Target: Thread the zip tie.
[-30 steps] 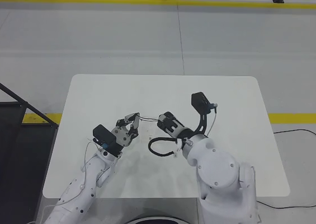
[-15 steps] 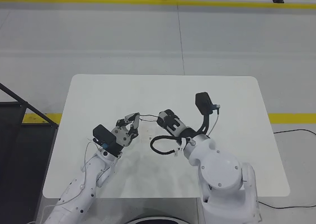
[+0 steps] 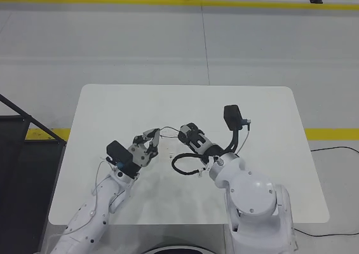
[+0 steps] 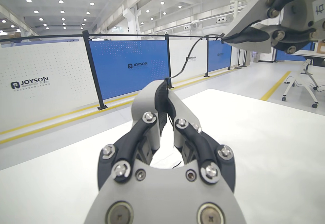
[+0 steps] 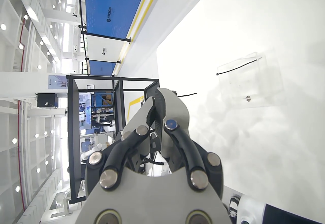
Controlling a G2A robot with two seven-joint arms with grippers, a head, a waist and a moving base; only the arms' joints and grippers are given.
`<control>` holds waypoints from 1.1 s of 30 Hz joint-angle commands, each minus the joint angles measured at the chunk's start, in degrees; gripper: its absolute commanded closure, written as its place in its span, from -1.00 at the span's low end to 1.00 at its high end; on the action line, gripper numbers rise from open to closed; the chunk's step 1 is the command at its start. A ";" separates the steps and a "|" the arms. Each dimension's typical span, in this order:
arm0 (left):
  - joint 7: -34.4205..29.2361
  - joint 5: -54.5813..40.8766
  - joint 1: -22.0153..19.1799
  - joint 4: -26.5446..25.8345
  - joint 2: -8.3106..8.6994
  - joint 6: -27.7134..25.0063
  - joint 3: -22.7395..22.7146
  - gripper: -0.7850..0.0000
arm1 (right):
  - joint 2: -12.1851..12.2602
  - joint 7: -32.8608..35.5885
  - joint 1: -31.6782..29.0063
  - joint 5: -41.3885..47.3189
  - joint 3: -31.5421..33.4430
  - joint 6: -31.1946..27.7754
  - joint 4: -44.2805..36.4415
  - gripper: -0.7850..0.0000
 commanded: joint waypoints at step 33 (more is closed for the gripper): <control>0.47 -1.21 1.14 -0.92 -0.26 -3.49 -1.92 1.00 | 3.13 8.74 3.86 -17.95 -6.33 -1.69 3.22 1.00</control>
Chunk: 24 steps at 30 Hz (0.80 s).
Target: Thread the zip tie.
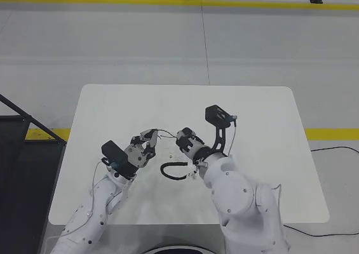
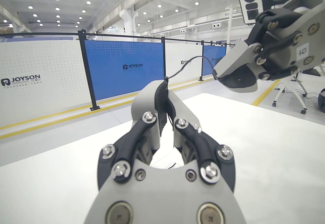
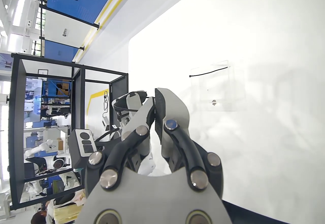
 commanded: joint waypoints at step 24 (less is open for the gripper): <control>0.46 1.95 0.29 0.09 -0.21 -0.27 -0.42 1.00 | 0.47 -0.32 -1.41 -4.22 -2.26 -1.49 0.00 1.00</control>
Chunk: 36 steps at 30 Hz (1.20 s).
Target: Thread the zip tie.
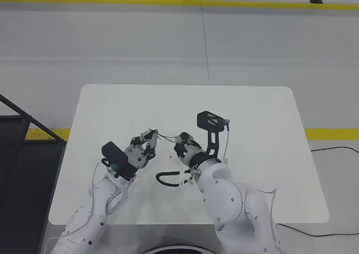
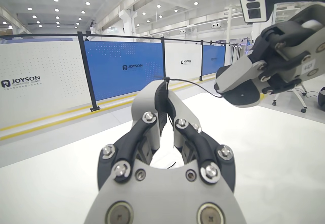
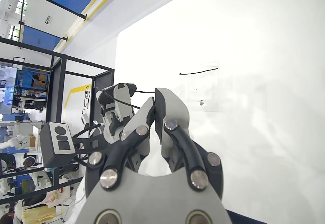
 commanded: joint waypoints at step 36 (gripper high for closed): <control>3.02 -1.03 2.38 -2.01 -0.13 -1.60 -0.08 1.00 | 1.06 -8.08 -10.69 3.49 3.29 -4.11 -10.38 -1.00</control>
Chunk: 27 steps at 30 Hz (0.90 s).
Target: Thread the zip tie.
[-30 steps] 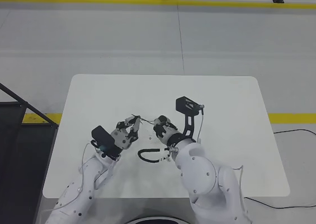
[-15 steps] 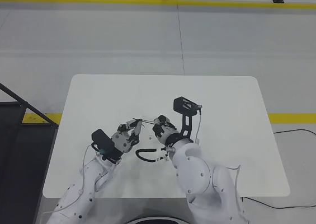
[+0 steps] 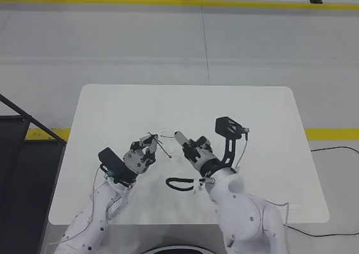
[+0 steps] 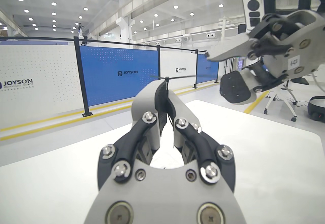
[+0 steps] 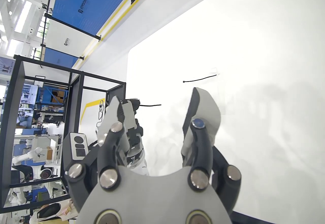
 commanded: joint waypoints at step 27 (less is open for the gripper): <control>-15.20 -24.97 2.48 -5.63 -0.62 -10.70 0.02 1.00 | 2.08 -12.19 -12.15 23.22 10.60 -34.20 2.87 -1.00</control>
